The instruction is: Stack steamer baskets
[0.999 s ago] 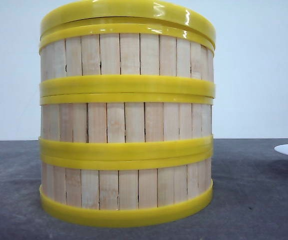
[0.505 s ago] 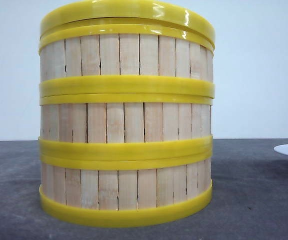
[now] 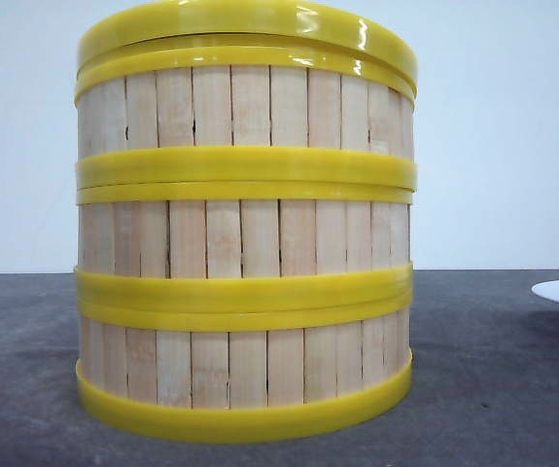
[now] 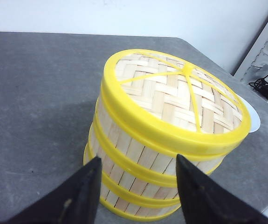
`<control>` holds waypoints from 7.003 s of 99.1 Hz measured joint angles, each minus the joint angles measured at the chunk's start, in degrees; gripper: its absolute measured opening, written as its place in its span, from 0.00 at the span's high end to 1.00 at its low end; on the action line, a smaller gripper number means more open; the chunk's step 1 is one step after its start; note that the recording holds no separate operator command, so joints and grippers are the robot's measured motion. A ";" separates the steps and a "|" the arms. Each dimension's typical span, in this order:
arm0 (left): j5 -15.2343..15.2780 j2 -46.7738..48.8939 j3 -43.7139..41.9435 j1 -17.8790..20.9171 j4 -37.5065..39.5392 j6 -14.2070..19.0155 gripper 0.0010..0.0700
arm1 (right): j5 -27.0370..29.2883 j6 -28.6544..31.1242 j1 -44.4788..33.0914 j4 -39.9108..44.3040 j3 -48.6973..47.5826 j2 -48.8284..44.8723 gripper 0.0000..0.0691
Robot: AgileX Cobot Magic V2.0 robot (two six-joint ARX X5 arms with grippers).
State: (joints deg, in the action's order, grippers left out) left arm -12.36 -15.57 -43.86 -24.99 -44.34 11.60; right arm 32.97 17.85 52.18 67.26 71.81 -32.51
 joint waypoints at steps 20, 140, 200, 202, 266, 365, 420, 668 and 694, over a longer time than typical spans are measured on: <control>0.17 0.00 0.00 0.00 0.00 0.00 0.86 | 0.02 0.61 0.07 -0.44 0.00 -0.02 0.83; 1.68 0.00 0.00 1.44 1.36 -4.76 0.97 | 0.00 0.63 0.07 -0.70 0.00 -0.02 0.99; 9.27 4.24 18.18 23.17 22.10 -9.14 0.97 | 0.02 0.63 0.07 -0.70 0.00 -0.02 0.99; 9.35 4.52 19.10 23.30 22.73 -9.14 0.97 | 0.02 0.63 0.07 -0.70 0.00 -0.02 0.99; 14.01 14.88 39.06 24.02 30.03 -8.31 0.97 | 0.02 0.63 0.07 -0.70 0.00 -0.02 0.99; 15.56 15.28 41.57 22.45 32.85 -8.66 0.97 | 0.02 0.63 0.11 -0.70 0.00 -0.02 0.99; 15.54 15.28 41.57 22.45 32.85 -8.66 0.97 | 0.04 0.59 0.11 -0.70 0.00 -0.02 0.99; 15.56 15.28 41.57 22.45 32.87 -8.66 0.97 | -32.94 -15.54 -54.86 -59.12 -70.99 32.26 0.99; 15.56 15.28 41.57 22.45 32.87 -8.66 0.97 | -32.94 -15.50 -54.86 -60.83 -70.99 32.26 0.99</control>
State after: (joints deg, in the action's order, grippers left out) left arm 3.20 -0.30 -2.28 -2.55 -11.46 2.94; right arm 0.03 2.35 -2.68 6.44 0.82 -0.25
